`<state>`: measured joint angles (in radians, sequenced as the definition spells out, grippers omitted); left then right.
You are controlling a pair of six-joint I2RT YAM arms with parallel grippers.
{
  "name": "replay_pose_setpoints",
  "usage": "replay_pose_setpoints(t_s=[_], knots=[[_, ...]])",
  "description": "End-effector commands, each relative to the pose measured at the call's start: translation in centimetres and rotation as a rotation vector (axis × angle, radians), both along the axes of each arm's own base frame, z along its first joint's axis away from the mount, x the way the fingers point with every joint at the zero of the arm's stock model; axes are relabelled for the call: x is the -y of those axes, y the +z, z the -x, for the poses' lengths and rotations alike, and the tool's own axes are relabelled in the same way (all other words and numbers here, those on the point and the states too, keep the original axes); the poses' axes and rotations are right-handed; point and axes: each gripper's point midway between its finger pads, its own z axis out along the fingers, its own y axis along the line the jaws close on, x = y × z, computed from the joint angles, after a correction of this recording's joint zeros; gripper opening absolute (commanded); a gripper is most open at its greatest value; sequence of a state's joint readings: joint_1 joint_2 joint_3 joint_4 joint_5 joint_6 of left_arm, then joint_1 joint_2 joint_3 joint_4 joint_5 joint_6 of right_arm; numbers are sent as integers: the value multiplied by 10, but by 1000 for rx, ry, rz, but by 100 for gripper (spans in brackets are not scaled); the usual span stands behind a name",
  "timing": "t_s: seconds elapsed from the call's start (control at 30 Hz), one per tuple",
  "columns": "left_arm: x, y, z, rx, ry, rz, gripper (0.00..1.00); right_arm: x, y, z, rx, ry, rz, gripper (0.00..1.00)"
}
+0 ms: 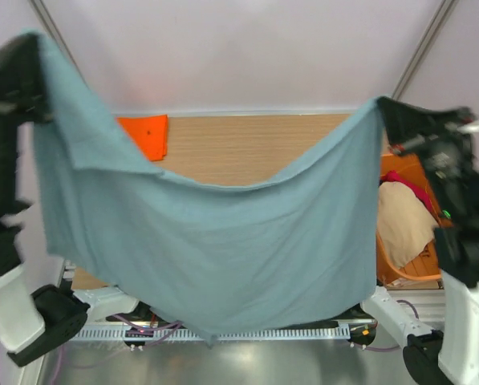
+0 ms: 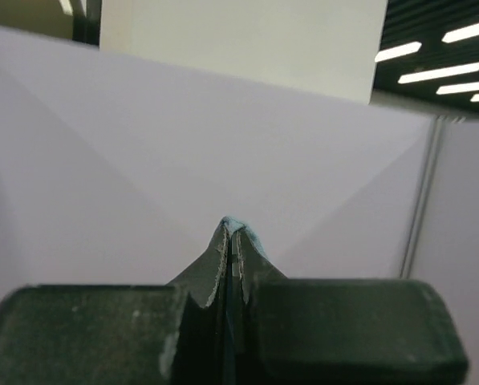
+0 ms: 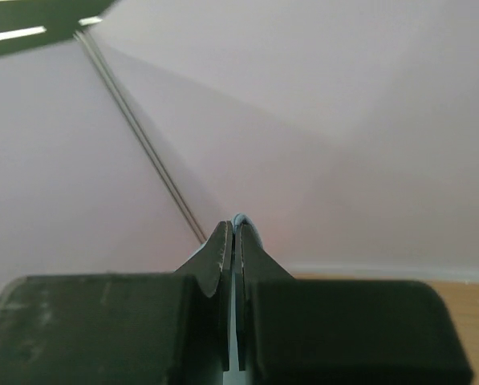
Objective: Fold and stack the t-shirts
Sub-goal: Flatten the tshirt out
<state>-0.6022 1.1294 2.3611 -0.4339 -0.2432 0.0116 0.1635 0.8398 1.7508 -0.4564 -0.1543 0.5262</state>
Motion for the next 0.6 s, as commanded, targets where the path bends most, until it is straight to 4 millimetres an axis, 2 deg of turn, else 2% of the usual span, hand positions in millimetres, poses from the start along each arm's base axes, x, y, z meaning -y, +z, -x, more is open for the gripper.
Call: replay_pose_setpoints(t_s=[0.0,0.03,0.07,0.1,0.13,0.17,0.2,0.23,0.3,0.33,0.37,0.4,0.43,0.5,0.53,0.57], knots=[[73,-96,-154,-336,178,-254,0,-24,-72,-116,-185,24,35,1],[81,-114,-174,-382,194,-281,0,-27,-87,-134,-210,26,42,1],[82,-139,-204,-446,234,-310,0,-32,-114,-163,-261,29,51,1],[90,-174,-229,-520,240,-355,0,-36,-130,-179,-285,33,61,1],[91,-193,-244,-563,241,-354,0,-37,-146,-193,-309,28,68,1],[82,-216,-261,-612,273,-363,0,-39,-156,-207,-304,26,74,1],[82,-233,-278,-633,287,-369,0,-44,-200,-232,-391,28,99,1],[83,-281,-295,-709,306,-416,0,-42,-220,-244,-424,12,119,1],[75,-320,-324,-741,344,-421,0,-44,-260,-268,-458,-4,146,1],[76,-359,-337,-808,326,-452,0,-43,-292,-286,-515,-25,169,1],[67,-380,-348,-853,339,-438,0,-41,-305,-295,-522,-38,188,1],[66,-397,-358,-877,338,-434,0,-39,-320,-303,-540,-55,228,1],[64,-439,-373,-948,348,-460,0,-33,-349,-317,-597,-92,255,1],[65,-463,-389,-968,350,-454,0,-25,-368,-332,-624,-122,301,1],[67,-484,-398,-999,353,-461,0,-21,-378,-338,-640,-123,310,1],[65,-486,-406,-1002,376,-449,0,-20,-395,-350,-675,-112,323,1]])
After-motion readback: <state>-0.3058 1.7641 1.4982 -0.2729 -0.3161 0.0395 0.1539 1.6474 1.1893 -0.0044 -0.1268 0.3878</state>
